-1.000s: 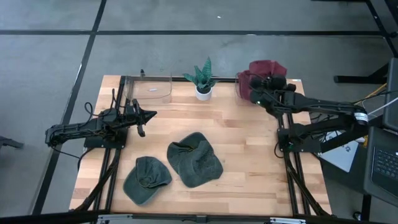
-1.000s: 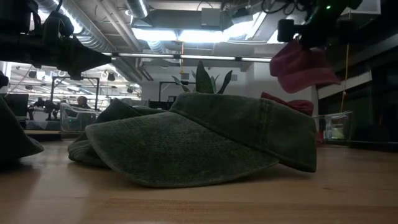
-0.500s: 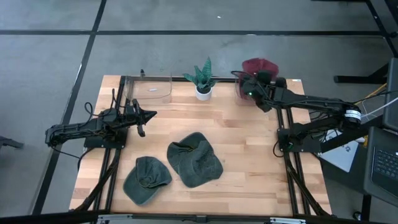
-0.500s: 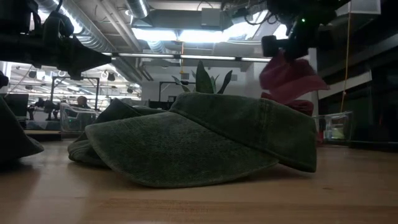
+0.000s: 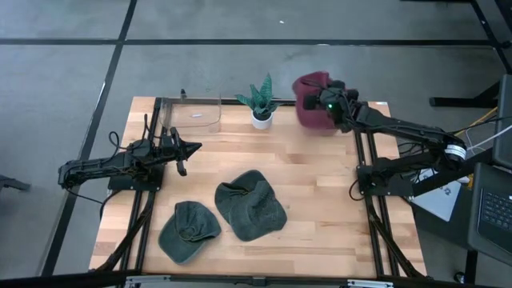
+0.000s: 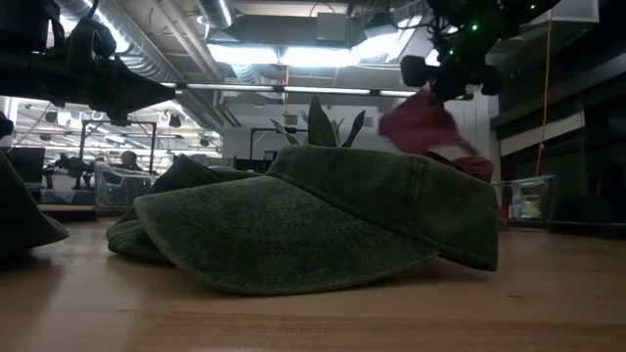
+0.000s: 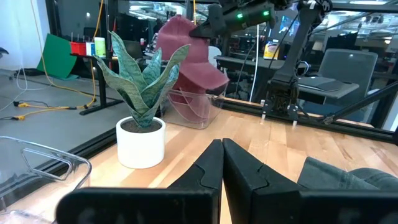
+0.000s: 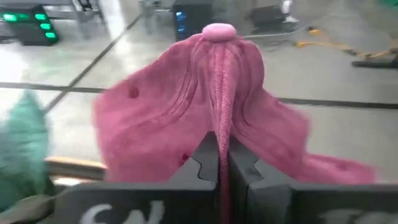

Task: Pick & Place hat
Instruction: Put the red cap into the right transparent bin

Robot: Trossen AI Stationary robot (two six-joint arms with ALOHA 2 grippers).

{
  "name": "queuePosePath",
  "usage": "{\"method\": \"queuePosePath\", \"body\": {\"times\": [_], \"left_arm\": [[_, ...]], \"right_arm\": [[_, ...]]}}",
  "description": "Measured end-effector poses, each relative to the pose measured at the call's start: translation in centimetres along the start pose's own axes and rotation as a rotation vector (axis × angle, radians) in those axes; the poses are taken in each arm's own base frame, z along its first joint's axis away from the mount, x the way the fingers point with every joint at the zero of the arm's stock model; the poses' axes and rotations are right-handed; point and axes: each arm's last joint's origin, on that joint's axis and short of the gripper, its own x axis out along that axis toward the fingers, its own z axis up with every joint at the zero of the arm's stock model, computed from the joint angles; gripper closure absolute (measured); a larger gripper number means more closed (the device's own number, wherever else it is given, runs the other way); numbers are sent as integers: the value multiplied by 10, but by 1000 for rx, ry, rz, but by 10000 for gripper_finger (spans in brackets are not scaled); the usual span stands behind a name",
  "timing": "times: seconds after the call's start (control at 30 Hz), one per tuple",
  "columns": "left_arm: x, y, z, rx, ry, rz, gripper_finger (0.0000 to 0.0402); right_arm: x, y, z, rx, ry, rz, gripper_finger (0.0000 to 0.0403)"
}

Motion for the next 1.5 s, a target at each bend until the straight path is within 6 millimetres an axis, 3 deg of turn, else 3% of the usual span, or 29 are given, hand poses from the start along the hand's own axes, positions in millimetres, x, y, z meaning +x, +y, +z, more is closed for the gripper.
{"method": "queuePosePath", "body": {"times": [0.5, 1.0, 1.27, 1.5], "left_arm": [[0, 0, 0, 0, 0, 0, 398], [0, 0, 0, 0, 0, 0, 398], [0, 0, 0, 0, 0, 0, 398], [0, 0, 0, 0, 0, 0, 398]], "right_arm": [[1, -27, 6, -56, -5, -100, 394], [30, -44, -40, -45, -70, -116, 393], [33, -53, -66, -90, -117, -202, 393], [35, -57, -85, -42, -67, -134, 393]]}}
